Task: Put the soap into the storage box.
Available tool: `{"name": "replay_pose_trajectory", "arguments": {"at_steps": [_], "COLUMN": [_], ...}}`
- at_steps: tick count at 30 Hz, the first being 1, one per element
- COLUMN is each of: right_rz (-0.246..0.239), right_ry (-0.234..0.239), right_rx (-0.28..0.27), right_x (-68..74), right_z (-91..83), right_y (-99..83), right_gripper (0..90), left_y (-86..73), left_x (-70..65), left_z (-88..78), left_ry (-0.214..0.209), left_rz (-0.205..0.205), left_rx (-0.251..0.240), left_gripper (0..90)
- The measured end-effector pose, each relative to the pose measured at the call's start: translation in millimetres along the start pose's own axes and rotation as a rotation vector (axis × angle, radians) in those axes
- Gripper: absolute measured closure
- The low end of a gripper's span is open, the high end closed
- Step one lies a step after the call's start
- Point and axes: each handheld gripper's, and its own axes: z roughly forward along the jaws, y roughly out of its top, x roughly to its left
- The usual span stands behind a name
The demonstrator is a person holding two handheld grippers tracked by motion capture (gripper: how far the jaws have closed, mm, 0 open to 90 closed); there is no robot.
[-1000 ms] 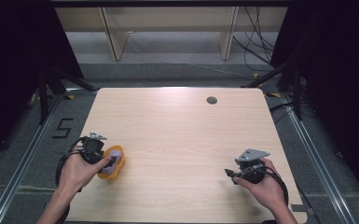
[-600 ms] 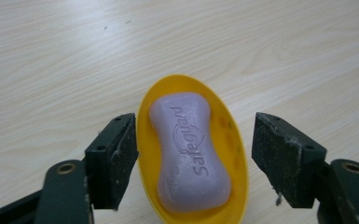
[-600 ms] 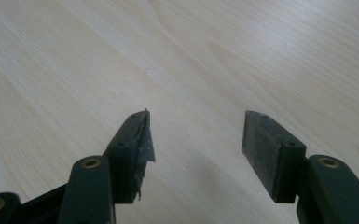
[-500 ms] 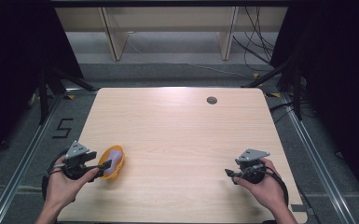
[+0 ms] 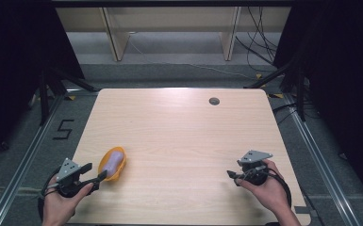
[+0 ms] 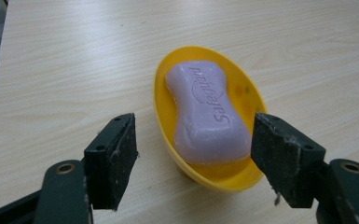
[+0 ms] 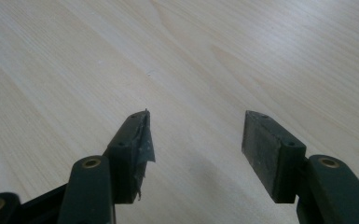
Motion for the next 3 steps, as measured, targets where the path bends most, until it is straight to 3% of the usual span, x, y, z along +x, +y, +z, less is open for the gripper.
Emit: {"name": "replay_pose_trajectory", "arguments": {"at_steps": [3], "right_rz": [-0.001], "right_ry": [-0.003], "right_rx": [-0.003], "right_x": [-0.5], "right_z": [-0.5], "right_y": [0.0], "right_gripper": [42.7], "left_y": [-0.6], "left_x": [0.2], "left_z": [1.0], "left_ry": [-0.007], "left_rz": [0.0], "left_rx": [0.008], "left_gripper": [30.6]}}
